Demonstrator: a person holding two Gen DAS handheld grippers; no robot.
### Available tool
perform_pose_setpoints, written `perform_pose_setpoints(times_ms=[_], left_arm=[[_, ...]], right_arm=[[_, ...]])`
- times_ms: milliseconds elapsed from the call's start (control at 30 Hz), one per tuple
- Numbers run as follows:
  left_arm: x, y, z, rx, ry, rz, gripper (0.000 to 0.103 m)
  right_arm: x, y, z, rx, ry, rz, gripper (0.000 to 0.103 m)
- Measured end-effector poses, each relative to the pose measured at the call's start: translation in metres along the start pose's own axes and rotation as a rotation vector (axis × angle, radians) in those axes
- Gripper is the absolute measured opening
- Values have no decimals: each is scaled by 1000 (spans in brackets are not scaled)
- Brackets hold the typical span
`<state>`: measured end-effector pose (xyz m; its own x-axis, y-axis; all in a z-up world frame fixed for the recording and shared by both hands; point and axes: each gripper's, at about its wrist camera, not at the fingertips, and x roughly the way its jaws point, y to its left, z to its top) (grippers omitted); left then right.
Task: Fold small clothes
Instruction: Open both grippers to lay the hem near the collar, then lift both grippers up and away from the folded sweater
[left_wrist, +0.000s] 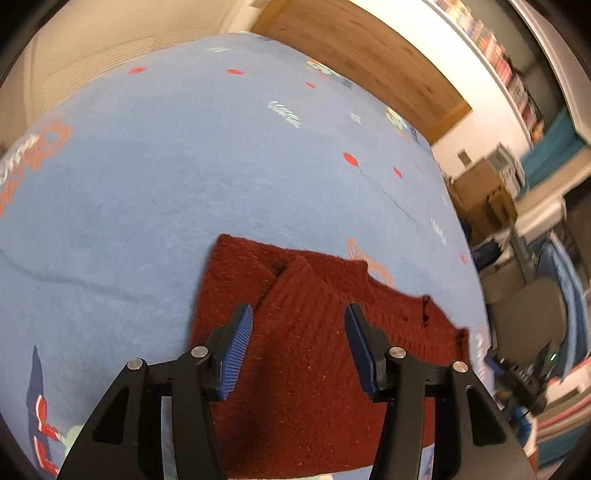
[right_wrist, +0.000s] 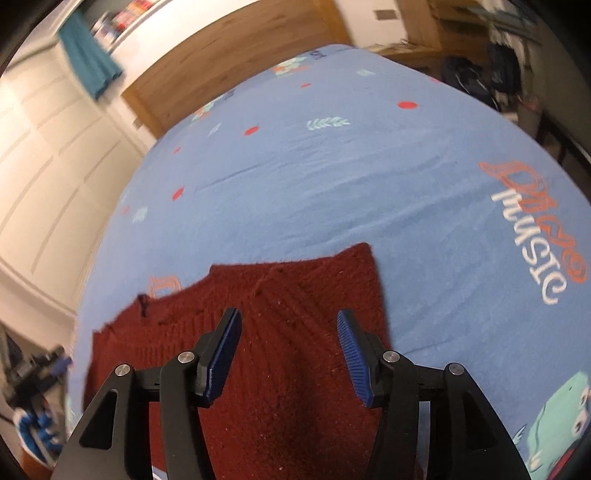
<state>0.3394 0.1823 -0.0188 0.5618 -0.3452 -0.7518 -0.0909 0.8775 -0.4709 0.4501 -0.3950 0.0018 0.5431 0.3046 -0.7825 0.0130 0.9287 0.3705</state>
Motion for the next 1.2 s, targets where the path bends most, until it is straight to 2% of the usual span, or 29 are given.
perform_pose_setpoints(times_ms=[167, 300, 400, 467, 533, 633, 767, 867, 1000, 1200], left_arm=[[28, -28, -11, 91, 32, 24, 46], [54, -37, -14, 123, 54, 49, 46], [74, -36, -15, 165, 66, 138, 46], [88, -27, -21, 191, 103, 206, 46], [87, -20, -27, 187, 103, 187, 46], [75, -17, -30, 165, 94, 166, 46], [55, -33, -37, 220, 40, 228, 46], [40, -47, -46, 251, 0, 254, 46], [32, -64, -66, 292, -24, 322, 49], [43, -74, -90, 266, -49, 344, 49]], right_arm=[[20, 35, -8, -155, 28, -34, 56], [43, 50, -10, -191, 50, -33, 56], [60, 51, -10, -185, 69, -47, 55], [70, 43, -10, -170, 99, -74, 55], [76, 29, -8, -127, 122, -100, 54], [69, 16, -3, -83, 102, -84, 54], [51, 20, -2, -119, 69, -126, 55], [34, 28, -7, -132, 36, -116, 55], [17, 51, -25, -190, 17, -93, 55], [14, 77, -66, -289, 29, -108, 56]])
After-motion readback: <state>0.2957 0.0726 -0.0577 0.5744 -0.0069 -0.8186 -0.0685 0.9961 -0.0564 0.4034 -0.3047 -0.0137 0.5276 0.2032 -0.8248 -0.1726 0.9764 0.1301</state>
